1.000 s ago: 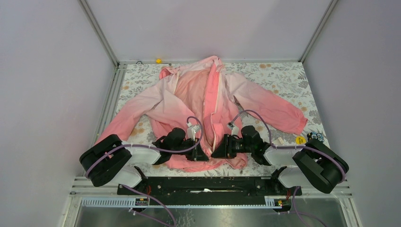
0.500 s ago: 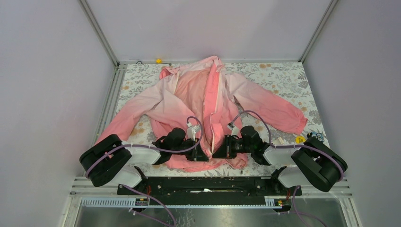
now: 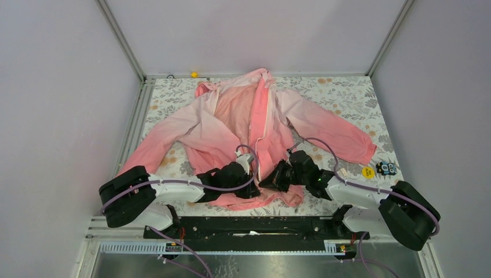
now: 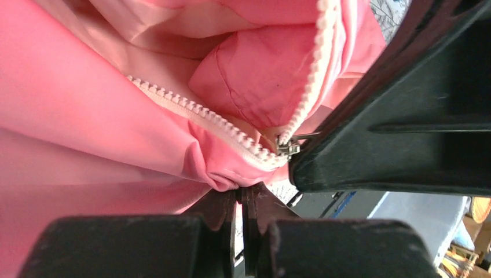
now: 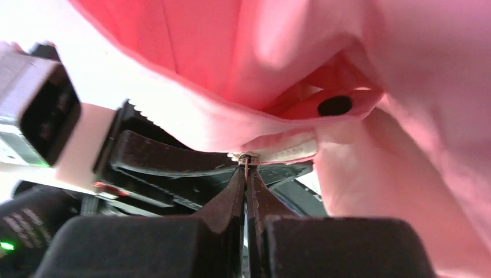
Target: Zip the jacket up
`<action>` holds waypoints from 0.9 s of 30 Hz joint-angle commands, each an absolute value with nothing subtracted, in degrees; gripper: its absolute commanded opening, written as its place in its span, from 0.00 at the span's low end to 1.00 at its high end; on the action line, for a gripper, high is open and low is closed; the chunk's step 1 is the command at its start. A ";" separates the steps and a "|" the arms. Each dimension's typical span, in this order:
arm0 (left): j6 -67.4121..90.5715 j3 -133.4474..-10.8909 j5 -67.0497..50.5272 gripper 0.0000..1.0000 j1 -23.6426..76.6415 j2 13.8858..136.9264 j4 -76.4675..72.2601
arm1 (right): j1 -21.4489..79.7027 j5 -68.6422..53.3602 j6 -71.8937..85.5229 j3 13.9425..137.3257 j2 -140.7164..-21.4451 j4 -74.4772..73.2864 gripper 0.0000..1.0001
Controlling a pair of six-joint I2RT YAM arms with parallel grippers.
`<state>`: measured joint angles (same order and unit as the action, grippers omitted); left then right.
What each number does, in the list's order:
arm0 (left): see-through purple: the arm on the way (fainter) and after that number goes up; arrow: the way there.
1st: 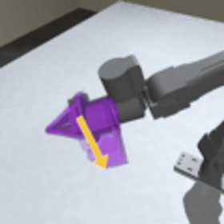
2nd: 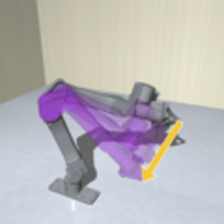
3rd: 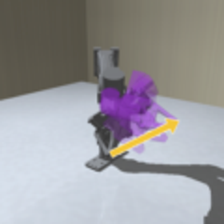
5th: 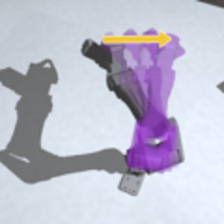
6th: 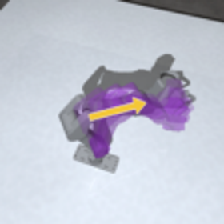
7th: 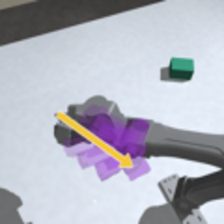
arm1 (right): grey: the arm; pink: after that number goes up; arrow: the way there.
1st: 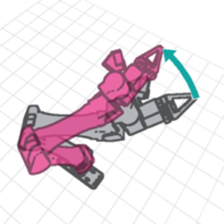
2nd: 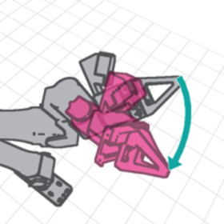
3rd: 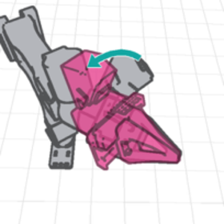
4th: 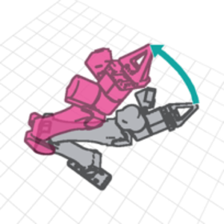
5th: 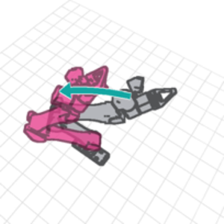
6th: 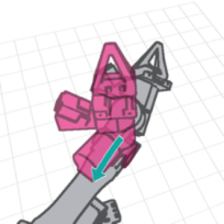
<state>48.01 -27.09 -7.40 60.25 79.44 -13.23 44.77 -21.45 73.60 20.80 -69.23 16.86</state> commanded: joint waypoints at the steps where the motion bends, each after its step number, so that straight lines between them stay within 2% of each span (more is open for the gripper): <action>1: 51.31 -27.01 -0.18 0.00 62.79 81.11 -11.83 | 45.53 -11.31 84.32 28.44 -65.09 15.10 0.00; 9: 52.12 -25.57 -0.25 0.00 65.61 79.35 -11.94 | 45.27 -9.37 84.04 33.71 -66.07 15.14 0.00; 13: 52.93 -23.59 -1.08 0.00 67.11 77.54 -12.66 | 45.17 -6.33 81.71 38.82 -64.41 10.13 0.00; 20: 53.88 -18.91 0.64 0.00 68.14 66.16 -12.71 | 45.23 -3.84 87.59 39.48 -62.79 7.83 0.00; 22: 54.13 -18.52 3.59 0.06 68.12 61.95 -10.29 | 45.18 -2.81 93.67 38.77 -62.61 6.52 0.00; 27: 54.13 -19.93 11.15 0.48 68.16 53.24 -5.79 | 46.75 -1.69 97.82 43.47 -63.77 -2.85 0.00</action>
<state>53.87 -19.75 5.72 67.40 57.95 -11.49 45.67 -6.59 90.83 37.15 -64.84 -1.02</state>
